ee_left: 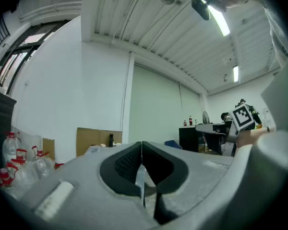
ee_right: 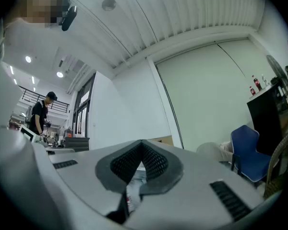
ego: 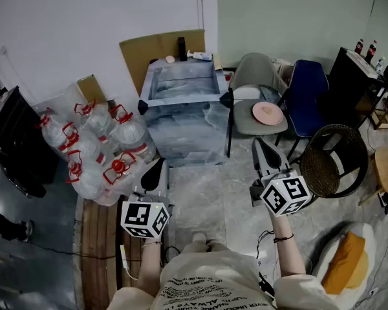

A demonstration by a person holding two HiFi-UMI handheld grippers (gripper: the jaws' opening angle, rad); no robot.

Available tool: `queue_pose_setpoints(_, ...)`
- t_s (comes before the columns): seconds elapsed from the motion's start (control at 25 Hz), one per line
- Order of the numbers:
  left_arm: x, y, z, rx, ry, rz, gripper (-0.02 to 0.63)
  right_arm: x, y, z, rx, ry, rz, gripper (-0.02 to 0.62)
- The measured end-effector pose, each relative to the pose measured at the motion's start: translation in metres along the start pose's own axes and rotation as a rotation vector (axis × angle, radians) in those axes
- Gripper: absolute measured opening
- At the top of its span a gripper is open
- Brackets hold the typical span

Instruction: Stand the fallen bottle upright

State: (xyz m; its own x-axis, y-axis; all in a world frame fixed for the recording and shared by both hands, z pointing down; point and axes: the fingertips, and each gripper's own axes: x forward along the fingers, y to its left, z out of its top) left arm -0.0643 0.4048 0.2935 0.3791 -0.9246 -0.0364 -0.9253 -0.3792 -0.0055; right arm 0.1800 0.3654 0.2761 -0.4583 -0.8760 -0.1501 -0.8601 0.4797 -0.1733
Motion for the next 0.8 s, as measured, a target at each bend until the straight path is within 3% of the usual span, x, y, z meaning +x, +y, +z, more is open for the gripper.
queue_pose_setpoints(0.52,-0.010,-0.018,0.005,-0.020,-0.014,0.011,0.025,-0.018,-0.004,0.003,0.004,-0.003,-0.011,0.003)
queue_pose_setpoints(0.8,-0.010,-0.019,0.006,-0.031,-0.027,0.013,0.025,-0.022,-0.002,0.002,0.015,-0.014,0.037,0.005)
